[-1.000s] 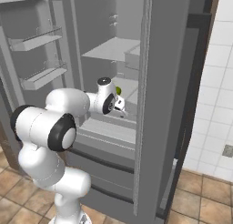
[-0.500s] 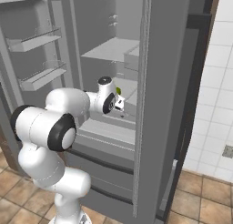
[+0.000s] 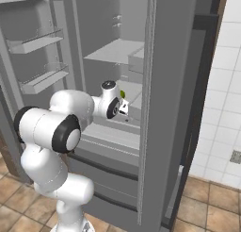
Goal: Take the cheese, chicken drumstick, and lime from the fridge and place them on the plate on the dining counter to create an appetizer plate.
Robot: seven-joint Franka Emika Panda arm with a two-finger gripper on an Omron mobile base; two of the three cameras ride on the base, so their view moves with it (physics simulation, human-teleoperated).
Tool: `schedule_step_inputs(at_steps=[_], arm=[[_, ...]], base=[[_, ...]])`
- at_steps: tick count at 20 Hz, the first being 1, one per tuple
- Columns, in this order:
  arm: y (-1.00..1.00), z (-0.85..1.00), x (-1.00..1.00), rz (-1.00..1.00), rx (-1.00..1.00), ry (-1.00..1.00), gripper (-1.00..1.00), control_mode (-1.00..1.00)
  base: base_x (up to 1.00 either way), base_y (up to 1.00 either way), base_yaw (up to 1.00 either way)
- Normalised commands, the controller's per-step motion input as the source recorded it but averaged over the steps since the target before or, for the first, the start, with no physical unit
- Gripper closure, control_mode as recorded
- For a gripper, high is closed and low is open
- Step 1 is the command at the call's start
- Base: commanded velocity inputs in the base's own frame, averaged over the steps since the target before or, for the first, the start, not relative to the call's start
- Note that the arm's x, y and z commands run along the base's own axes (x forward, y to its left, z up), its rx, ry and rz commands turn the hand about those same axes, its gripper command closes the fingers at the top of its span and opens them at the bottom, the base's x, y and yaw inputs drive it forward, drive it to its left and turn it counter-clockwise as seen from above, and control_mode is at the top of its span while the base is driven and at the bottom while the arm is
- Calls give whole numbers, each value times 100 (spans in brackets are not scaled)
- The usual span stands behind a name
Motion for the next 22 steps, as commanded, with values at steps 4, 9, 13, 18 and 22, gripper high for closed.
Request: schedule_step_inputs(at_steps=[4, 9, 13, 18, 22], arm=[[-10, -16, 41, 16, 0, -8, -100, -100], [-10, -1, 14, 25, 0, -10, -100, -100], [1, 0, 16, 27, 0, -8, -100, -100], [8, 13, 20, 18, -2, 2, -100, -100], [14, 17, 35, 9, -3, 4, -100, -100]], base=[[0, 0, 0], [0, 0, 0], [0, 0, 0], [0, 0, 0], [0, 0, 0]])
